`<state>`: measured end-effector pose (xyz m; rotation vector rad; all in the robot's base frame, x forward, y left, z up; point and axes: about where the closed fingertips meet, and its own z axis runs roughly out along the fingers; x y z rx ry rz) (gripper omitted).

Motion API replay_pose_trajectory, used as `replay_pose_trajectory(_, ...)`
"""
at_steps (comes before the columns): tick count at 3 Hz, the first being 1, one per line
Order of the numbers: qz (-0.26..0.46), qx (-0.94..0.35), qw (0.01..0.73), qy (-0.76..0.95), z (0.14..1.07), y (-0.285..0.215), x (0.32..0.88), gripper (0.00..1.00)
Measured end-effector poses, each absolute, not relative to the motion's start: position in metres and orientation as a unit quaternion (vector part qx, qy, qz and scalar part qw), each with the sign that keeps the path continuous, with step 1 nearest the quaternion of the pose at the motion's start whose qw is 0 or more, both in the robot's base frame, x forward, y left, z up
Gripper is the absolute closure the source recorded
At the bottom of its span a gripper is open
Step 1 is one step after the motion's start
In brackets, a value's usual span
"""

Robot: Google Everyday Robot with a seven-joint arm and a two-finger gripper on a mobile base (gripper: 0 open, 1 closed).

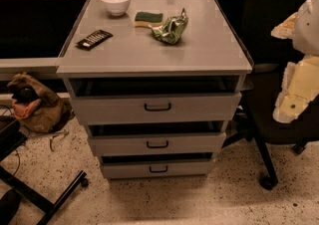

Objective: Open middle drawer

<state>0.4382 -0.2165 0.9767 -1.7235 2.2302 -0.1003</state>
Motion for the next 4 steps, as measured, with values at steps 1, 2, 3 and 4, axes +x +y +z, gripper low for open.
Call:
replay_pose_trajectory(1,-0.035,-0.603,0.160,0.781,0.977,-0.216,0.438,0.00)
replay_pose_trajectory(2,-0.016,-0.605,0.162,0.779,0.953,-0.211,0.434,0.00)
replay_pose_trajectory(3,0.026,-0.604,0.167,0.779,0.887,-0.197,0.429,0.00)
replay_pose_trajectory(4,0.068,-0.594,0.175,0.782,0.806,-0.183,0.426,0.00)
